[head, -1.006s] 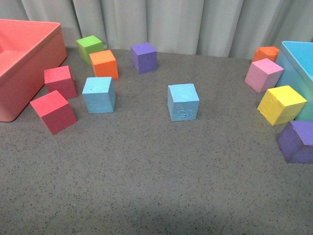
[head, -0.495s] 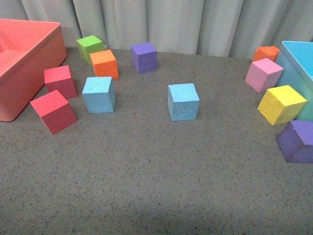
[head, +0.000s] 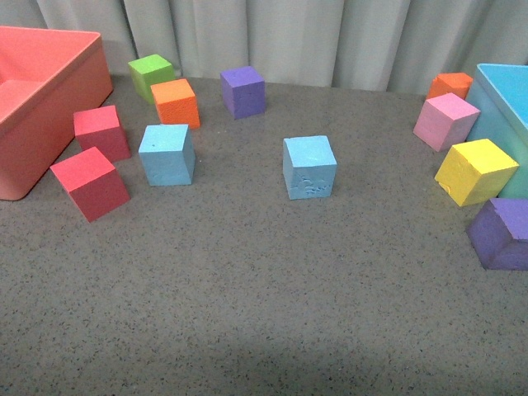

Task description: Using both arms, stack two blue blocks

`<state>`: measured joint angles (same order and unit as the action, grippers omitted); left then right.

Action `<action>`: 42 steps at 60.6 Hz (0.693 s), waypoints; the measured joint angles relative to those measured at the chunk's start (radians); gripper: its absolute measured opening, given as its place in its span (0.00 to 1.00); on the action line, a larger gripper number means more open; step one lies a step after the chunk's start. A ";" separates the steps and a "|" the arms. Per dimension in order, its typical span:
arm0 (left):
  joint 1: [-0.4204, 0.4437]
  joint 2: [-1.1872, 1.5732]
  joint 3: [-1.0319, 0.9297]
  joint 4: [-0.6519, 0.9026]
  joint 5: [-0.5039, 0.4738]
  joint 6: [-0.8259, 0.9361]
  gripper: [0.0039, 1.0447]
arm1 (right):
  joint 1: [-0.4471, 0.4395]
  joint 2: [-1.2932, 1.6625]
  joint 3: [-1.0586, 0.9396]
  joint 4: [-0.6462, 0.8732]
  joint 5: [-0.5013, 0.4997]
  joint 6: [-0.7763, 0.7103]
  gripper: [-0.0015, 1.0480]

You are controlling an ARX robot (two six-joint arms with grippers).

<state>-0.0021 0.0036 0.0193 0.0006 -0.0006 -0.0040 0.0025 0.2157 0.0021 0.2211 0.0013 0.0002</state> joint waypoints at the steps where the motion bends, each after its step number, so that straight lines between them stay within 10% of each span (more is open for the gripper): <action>1: 0.000 0.000 0.000 0.000 0.000 0.000 0.94 | 0.000 -0.006 0.000 -0.008 0.000 0.000 0.01; 23: 0.000 0.000 0.000 0.000 0.000 0.000 0.94 | 0.000 -0.211 0.001 -0.219 -0.003 -0.001 0.02; 42: 0.000 0.000 0.000 0.000 0.000 0.000 0.94 | 0.000 -0.211 0.001 -0.219 -0.003 0.000 0.58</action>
<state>-0.0021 0.0032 0.0193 0.0006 -0.0006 -0.0040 0.0025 0.0044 0.0029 0.0017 -0.0013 -0.0002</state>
